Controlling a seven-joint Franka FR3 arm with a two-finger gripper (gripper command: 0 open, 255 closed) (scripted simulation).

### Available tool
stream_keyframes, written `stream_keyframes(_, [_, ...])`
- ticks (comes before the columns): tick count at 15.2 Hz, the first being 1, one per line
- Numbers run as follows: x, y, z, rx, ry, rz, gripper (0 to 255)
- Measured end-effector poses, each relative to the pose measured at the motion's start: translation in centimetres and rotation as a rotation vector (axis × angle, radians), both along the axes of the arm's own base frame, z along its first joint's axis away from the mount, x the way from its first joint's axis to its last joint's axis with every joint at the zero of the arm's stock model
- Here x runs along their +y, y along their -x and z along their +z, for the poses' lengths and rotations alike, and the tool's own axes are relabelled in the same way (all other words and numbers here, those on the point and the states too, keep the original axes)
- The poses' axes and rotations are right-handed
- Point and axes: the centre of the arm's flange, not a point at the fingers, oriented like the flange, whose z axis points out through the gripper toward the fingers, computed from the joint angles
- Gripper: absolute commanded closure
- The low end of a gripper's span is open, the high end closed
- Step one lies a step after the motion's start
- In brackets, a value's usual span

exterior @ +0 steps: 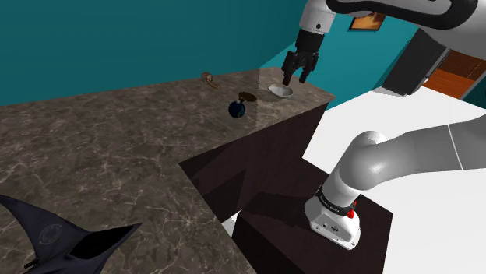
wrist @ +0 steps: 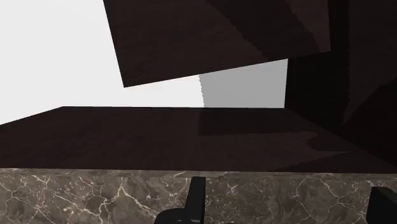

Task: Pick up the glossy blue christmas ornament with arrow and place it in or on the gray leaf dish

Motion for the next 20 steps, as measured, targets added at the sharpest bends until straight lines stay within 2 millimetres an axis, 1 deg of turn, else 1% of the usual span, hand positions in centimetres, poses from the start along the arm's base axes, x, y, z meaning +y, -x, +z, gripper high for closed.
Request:
stream_keyframes(1, [0.0,0.0,0.0,0.000,0.000,0.000,0])
stream_keyframes(2, [0.2,-0.2,-0.5,-0.010,0.003,-0.008,0])
stream_keyframes(4, [0.2,-0.8,-2.3,-0.049,0.013,-0.035,0])
stream_keyframes(8, [1.0,-2.3,-6.2,-0.147,0.038,-0.101,0])
stream_keyframes(10, [0.7,-3.8,-8.3,-0.195,0.051,-0.135,0])
stream_keyframes(14, [1.0,-6.0,-12.2,-0.298,0.077,-0.203,0])
stream_keyframes(17, [0.7,-8.4,-14.5,-0.374,0.098,-0.255,0])
stream_keyframes(19, [1.0,-9.9,-16.6,-0.425,0.110,-0.288,0])
stream_keyframes(20, [0.8,-10.6,-17.6,-0.450,0.117,-0.306,0])
